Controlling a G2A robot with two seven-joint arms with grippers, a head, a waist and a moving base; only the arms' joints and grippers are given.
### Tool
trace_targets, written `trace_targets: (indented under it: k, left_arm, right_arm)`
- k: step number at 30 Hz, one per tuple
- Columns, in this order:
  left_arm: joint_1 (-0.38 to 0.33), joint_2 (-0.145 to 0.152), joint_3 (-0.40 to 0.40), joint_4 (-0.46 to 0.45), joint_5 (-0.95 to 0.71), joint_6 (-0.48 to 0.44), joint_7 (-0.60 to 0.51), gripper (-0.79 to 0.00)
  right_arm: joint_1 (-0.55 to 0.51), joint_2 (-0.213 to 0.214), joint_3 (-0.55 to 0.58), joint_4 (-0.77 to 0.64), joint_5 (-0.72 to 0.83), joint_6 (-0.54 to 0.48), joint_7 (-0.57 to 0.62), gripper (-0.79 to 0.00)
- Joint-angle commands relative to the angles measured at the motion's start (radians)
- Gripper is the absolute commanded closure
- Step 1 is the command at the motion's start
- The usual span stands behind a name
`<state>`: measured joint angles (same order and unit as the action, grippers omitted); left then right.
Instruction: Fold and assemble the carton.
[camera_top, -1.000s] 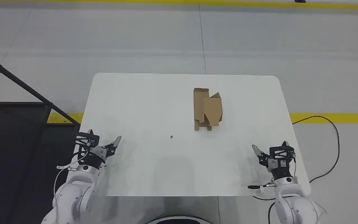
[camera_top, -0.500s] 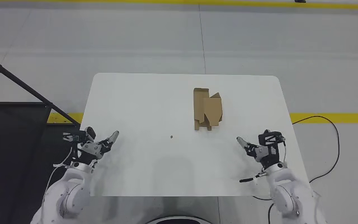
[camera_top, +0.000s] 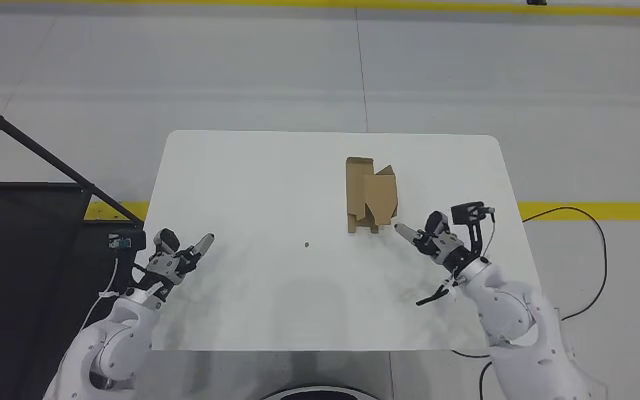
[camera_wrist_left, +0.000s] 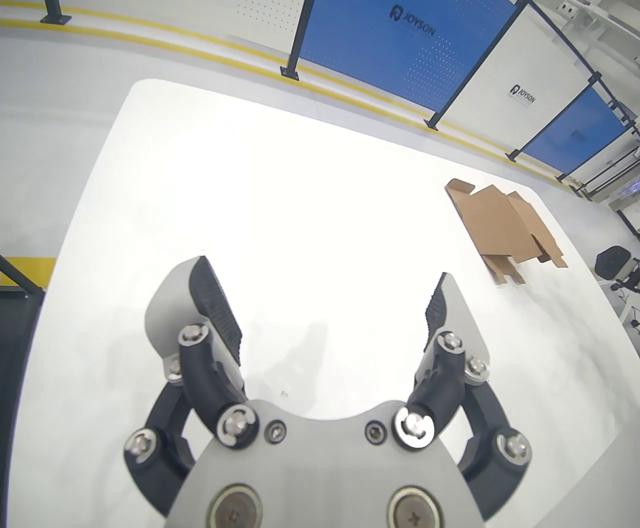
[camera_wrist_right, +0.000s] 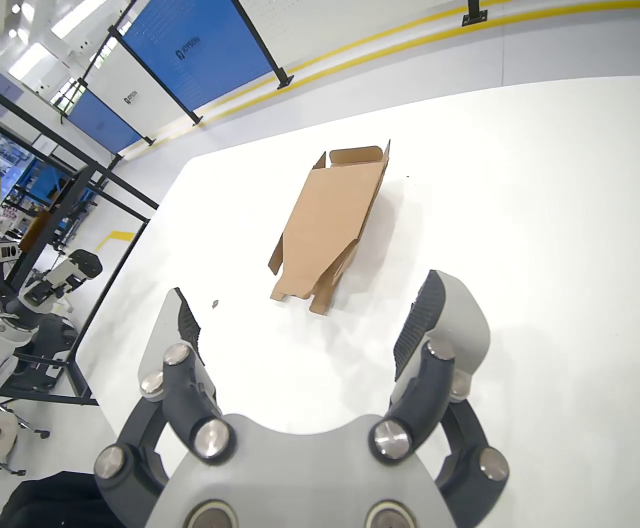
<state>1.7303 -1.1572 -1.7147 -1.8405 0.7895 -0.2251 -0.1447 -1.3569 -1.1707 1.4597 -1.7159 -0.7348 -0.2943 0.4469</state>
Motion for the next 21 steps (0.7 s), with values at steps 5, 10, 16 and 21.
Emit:
trace_targets:
  k: [5, 10, 16, 21]
  left_arm:
    - [0.000, 0.000, 0.000, 0.000, 0.000, 0.000, 0.000, -0.785]
    - [0.000, 0.000, 0.000, 0.000, 0.000, 0.000, 0.000, -0.785]
    - [0.002, -0.003, 0.006, -0.006, -0.030, -0.017, 0.017, -0.785]
    - [0.010, -0.005, -0.001, -0.015, -0.056, -0.016, 0.038, -0.785]
  right_arm:
    - [0.000, 0.000, 0.000, 0.000, -0.016, 0.000, 0.000, -0.785]
    - [0.000, 0.000, 0.000, 0.000, -0.016, 0.000, 0.000, -0.785]
    - [0.070, -0.002, -0.036, 0.045, 0.005, -0.009, 0.056, -0.785]
    - [0.228, -0.006, -0.086, 0.163, 0.027, 0.010, 0.186, -0.785]
